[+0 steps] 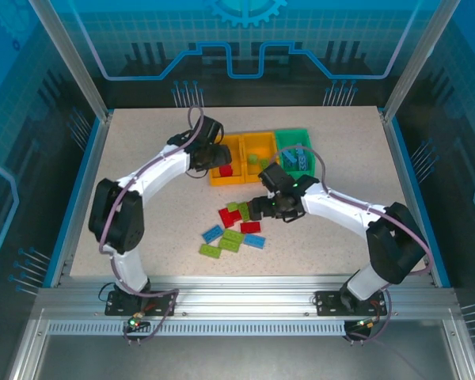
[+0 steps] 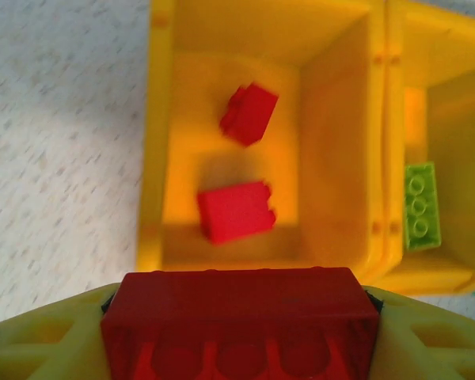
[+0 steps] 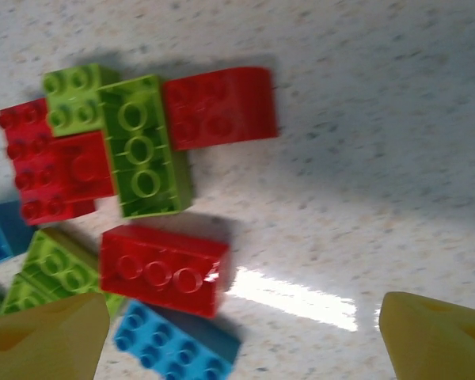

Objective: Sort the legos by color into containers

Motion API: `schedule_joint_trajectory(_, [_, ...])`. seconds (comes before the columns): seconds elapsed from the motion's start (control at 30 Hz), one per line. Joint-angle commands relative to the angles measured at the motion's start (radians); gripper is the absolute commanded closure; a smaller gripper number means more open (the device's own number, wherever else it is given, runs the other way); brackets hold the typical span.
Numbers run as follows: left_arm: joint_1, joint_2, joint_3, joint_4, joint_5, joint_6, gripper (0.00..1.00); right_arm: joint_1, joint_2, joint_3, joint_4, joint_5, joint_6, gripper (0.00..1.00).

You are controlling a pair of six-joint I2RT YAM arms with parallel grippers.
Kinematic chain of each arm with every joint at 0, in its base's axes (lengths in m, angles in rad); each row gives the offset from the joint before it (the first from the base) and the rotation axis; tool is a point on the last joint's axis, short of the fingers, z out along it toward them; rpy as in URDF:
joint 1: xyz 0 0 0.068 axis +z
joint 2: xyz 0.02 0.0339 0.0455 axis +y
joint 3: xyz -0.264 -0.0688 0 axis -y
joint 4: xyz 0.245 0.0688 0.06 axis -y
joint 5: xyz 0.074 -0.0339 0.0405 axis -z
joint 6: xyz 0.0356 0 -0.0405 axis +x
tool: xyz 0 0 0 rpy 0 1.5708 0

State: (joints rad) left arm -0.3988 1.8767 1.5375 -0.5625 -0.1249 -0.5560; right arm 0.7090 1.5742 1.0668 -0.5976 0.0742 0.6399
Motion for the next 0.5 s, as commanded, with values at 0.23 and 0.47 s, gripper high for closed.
schedule_joint_trajectory(0.23, [0.032,0.239,0.271,-0.031,0.076,0.047,0.34,0.111,0.119,0.039,0.025,0.035,0.125,0.08])
schedule_joint_trajectory(0.47, [0.031,0.207,0.276,-0.037,0.084,0.027,0.06,0.132,0.176,0.066,0.02,0.034,0.142,0.07])
